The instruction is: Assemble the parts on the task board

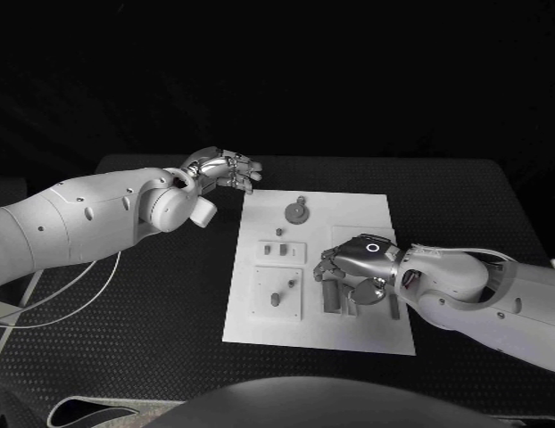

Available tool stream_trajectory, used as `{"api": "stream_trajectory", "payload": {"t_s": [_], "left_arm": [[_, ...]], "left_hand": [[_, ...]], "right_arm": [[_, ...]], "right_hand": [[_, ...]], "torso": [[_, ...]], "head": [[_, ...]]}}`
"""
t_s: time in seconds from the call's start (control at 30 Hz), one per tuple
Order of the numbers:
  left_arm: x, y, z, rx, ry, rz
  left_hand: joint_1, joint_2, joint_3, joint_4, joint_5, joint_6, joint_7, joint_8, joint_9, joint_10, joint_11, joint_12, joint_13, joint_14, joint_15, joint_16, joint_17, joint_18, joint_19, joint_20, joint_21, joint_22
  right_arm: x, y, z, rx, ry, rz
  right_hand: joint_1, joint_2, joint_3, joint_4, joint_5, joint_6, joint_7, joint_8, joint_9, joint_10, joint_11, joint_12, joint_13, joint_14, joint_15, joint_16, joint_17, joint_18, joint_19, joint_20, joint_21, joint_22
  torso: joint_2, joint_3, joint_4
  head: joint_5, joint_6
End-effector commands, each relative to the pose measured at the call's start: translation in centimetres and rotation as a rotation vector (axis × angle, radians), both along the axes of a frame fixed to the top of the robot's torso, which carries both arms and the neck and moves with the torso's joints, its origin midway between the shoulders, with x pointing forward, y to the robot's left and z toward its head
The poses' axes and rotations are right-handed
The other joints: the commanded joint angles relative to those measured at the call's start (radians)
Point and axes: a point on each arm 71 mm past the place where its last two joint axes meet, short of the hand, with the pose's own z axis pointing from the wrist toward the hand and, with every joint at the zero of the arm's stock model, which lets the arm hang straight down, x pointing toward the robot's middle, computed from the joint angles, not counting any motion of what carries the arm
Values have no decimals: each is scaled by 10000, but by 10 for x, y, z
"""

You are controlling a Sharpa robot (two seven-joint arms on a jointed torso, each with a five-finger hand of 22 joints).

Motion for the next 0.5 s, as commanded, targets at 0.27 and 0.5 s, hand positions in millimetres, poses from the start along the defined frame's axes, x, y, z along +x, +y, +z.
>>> {"api": "stream_trajectory", "payload": {"t_s": [0.27,0.5], "left_arm": [[-1,-3,1,-127,14,-148],[-1,-3,0,-126,36,-164]], "left_hand": [[-97,25,-17,67,28,-100,-4,35,-14,-40,56,-61,-14,36,47,-42,21,105,16,-2,-36,17],[-97,24,-18,67,28,-102,-3,36,-16,-42,57,-61,-15,36,47,-45,26,105,15,-2,-37,18]], "right_arm": [[0,1,-13,-1051,67,-71],[-5,5,-15,-915,290,203]], "right_hand": [[-31,-228,66,-19,20,-566,-293,-60,-306,-796,360,-139,-380,-775,335,-20,-187,44,-641,309,-521,-166],[39,-40,-6,-45,19,-186,-96,301,-231,-887,480,54,-483,-841,475,142,-215,58,-604,350,-534,-166]], "torso": [[6,3,8],[2,-6,8]], "head": [[12,-15],[4,-42]]}}
